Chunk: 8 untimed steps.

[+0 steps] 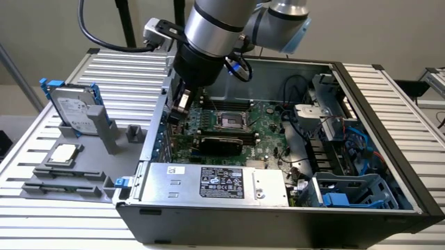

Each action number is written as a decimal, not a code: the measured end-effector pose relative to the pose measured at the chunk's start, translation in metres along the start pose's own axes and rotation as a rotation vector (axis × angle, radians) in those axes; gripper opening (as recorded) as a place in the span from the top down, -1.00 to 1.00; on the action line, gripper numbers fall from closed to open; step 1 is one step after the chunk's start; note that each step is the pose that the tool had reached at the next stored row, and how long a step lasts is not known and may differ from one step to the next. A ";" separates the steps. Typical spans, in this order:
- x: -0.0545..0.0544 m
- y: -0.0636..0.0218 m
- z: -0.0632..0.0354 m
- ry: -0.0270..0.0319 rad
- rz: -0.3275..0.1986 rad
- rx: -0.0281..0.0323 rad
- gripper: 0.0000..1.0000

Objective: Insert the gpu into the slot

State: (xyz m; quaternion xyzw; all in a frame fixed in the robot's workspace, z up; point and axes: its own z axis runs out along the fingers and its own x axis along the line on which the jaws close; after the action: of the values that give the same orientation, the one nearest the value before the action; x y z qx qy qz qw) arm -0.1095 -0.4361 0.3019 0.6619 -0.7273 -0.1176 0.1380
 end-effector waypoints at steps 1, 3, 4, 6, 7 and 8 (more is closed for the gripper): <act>0.000 -0.0005 -0.0008 -0.0002 0.000 0.0038 0.79; 0.000 -0.0012 -0.0010 -0.0029 0.000 0.0298 0.79; 0.000 -0.0013 -0.0011 -0.0044 0.000 0.0478 0.79; 0.000 -0.0016 -0.0012 -0.0079 0.001 0.0841 0.79; 0.000 -0.0017 -0.0013 -0.0096 0.001 0.1018 0.79; 0.000 -0.0018 -0.0013 -0.0113 0.001 0.1199 0.79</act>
State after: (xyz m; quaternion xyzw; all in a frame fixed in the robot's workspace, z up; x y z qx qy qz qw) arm -0.1073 -0.4361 0.3025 0.6680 -0.7341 -0.0775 0.0941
